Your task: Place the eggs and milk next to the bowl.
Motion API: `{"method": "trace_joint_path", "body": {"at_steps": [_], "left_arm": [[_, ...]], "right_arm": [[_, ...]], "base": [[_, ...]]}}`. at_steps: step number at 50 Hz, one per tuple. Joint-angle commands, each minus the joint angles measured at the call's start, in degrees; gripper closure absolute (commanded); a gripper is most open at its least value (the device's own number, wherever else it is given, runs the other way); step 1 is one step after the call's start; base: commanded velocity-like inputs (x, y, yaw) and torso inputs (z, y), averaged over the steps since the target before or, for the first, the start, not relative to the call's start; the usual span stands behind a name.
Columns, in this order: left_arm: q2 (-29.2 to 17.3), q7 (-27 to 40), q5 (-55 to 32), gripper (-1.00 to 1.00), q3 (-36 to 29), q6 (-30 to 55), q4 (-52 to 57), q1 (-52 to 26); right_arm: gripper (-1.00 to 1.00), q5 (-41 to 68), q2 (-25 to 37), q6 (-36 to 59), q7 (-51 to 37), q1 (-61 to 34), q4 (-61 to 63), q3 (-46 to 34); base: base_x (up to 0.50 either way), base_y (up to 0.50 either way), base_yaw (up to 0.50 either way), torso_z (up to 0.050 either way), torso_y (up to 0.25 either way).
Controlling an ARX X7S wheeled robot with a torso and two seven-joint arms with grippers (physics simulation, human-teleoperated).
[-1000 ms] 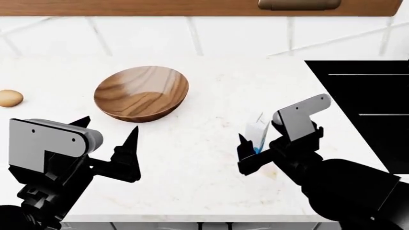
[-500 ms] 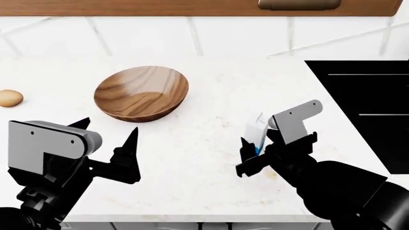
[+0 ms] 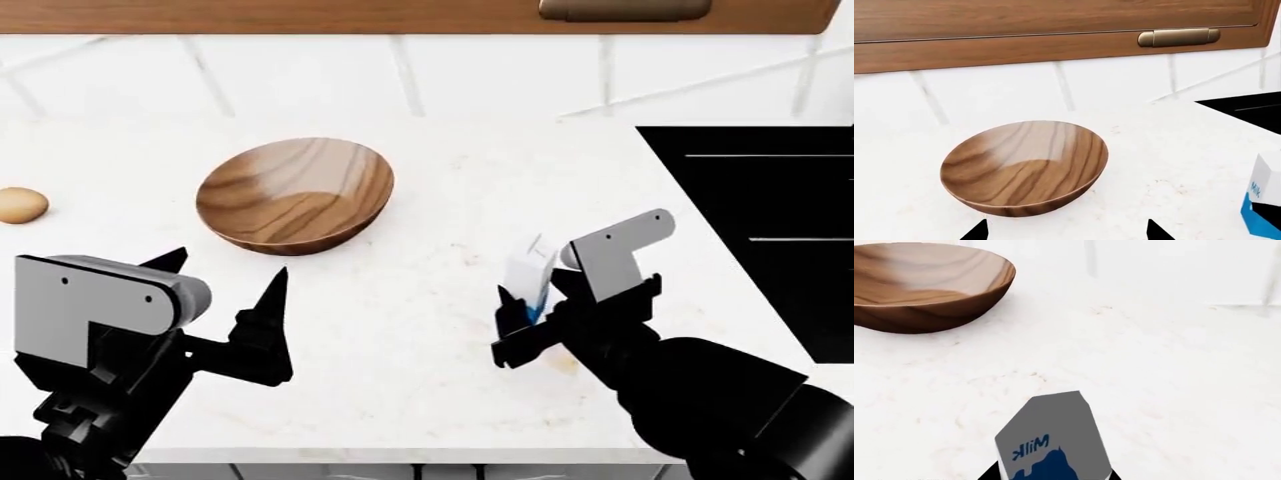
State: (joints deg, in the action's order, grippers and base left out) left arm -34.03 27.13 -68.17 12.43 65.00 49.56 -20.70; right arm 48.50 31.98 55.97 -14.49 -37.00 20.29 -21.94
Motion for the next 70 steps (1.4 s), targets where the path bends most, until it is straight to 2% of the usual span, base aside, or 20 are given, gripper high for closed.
{"method": "trace_joint_path", "body": {"at_steps": [1, 19, 35, 58, 70], "left_arm": [[-0.36, 1.06, -1.26, -1.0, 0.02, 0.08, 0.28, -0.39], [-1.02, 2.36, -3.13, -1.0, 0.56, -0.28, 0.86, -0.21], [-1.46, 3.51, -4.62, -1.0, 1.28, -0.84, 1.1, 0.5], [-2.37, 5.87, -6.46, -1.0, 1.41, -0.85, 0.08, -0.51], [-3.12, 6.62, -7.5, -1.0, 1.55, -0.96, 0.15, -0.84]], "right_arm": [[1.0, 0.56, 0.15, -0.66, 0.09, -1.43, 2.95, 1.6], [1.0, 1.65, -0.35, 0.63, 0.15, -5.76, 4.84, 1.24], [1.0, -2.47, -3.73, -1.54, 4.66, -13.96, -1.02, -3.6], [1.0, -13.74, -13.88, -14.42, 15.46, -26.3, -25.61, -12.15], [1.0, -17.92, -19.72, -22.81, 19.19, -30.79, -40.86, -13.91]], "base": [[0.0, 0.0, 0.0, 0.0, 0.0], [0.0, 0.0, 0.0, 0.0, 0.001], [0.0, 0.0, 0.0, 0.0, 0.001], [0.0, 0.0, 0.0, 0.001, 0.001], [0.0, 0.0, 0.0, 0.0, 0.002]]}}
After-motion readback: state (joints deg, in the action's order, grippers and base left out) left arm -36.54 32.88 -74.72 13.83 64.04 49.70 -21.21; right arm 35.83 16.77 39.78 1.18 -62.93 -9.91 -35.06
